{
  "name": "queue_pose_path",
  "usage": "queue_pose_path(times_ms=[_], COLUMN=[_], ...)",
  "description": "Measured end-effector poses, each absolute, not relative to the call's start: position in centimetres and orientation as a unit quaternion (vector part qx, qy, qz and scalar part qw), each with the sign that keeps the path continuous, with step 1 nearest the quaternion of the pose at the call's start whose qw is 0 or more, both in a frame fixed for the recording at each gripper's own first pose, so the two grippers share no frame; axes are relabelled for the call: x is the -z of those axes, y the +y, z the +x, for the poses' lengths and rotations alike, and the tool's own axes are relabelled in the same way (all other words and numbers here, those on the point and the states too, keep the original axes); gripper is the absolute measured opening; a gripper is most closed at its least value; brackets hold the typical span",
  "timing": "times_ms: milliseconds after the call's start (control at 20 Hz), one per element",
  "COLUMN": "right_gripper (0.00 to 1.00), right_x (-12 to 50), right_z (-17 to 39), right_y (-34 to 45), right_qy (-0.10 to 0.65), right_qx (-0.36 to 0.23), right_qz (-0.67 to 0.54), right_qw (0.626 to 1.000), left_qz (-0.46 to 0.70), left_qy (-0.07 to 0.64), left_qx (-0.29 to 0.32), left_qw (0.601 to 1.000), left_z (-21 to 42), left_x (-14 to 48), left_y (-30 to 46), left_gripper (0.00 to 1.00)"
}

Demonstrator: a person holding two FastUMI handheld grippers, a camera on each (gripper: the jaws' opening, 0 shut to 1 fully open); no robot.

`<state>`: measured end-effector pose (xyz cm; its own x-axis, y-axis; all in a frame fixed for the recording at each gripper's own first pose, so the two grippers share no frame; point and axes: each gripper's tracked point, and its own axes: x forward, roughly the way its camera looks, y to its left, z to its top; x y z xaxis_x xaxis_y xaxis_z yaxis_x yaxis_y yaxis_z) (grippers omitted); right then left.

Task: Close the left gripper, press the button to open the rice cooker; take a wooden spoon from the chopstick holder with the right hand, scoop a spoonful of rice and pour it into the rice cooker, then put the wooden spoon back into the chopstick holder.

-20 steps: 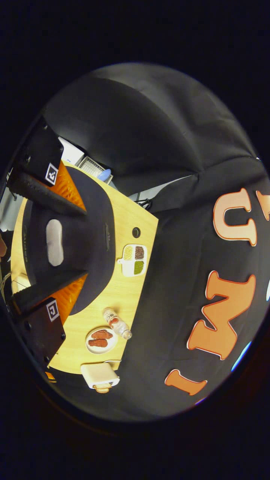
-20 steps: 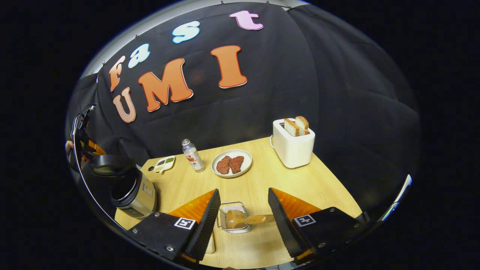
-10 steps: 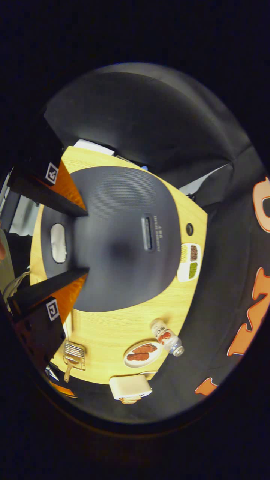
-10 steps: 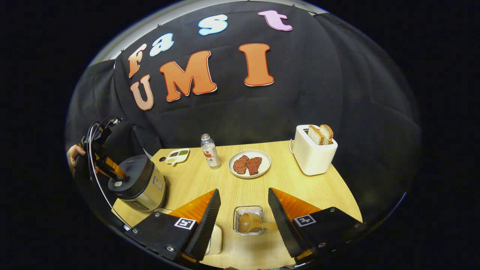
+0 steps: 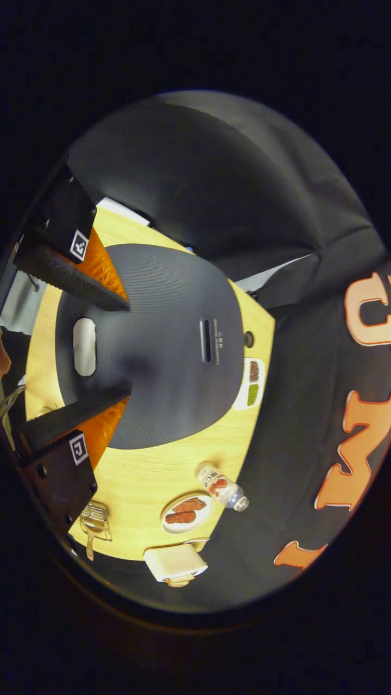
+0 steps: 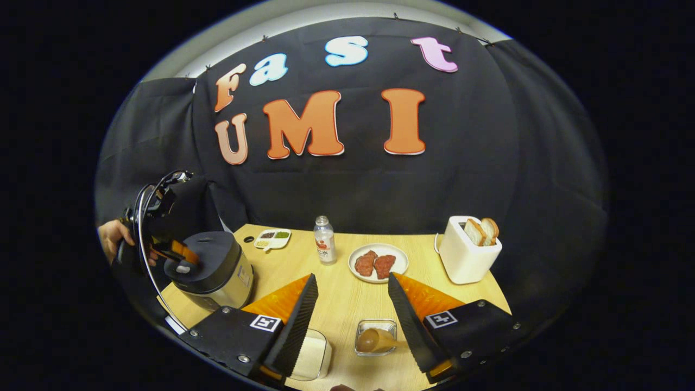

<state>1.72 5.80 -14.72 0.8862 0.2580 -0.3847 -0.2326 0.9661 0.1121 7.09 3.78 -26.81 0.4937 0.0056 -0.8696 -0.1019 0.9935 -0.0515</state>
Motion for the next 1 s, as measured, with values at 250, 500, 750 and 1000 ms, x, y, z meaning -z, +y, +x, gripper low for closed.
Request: queue_pose_path(times_ms=[250, 500, 750, 1000], right_gripper=[0.83, 0.83, 0.83, 0.83], right_x=[10.9, 5.6, 1.1, -0.2], right_z=[3.5, 3.6, 3.5, 2.7], right_y=[10.4, 13.9, 15.2, 15.2], right_qy=[0.14, 0.076, 0.009, -0.006], right_qx=[-0.161, -0.181, -0.191, -0.196], right_qz=[0.011, -0.005, 0.003, 0.019], right_qw=[0.977, 0.981, 0.982, 0.98], left_qz=[-0.109, -0.082, -0.053, -0.012], left_qy=[0.408, 0.24, 0.097, 0.015], left_qx=[-0.048, -0.04, -0.022, -0.012], left_qw=[0.905, 0.966, 0.994, 1.0], left_z=[5.5, 2.8, 0.5, -1.6], left_x=[23.0, 14.3, 4.9, -0.7], left_y=[2.7, 2.6, 1.8, 1.4], left_gripper=[0.99, 0.98, 0.97, 0.97])
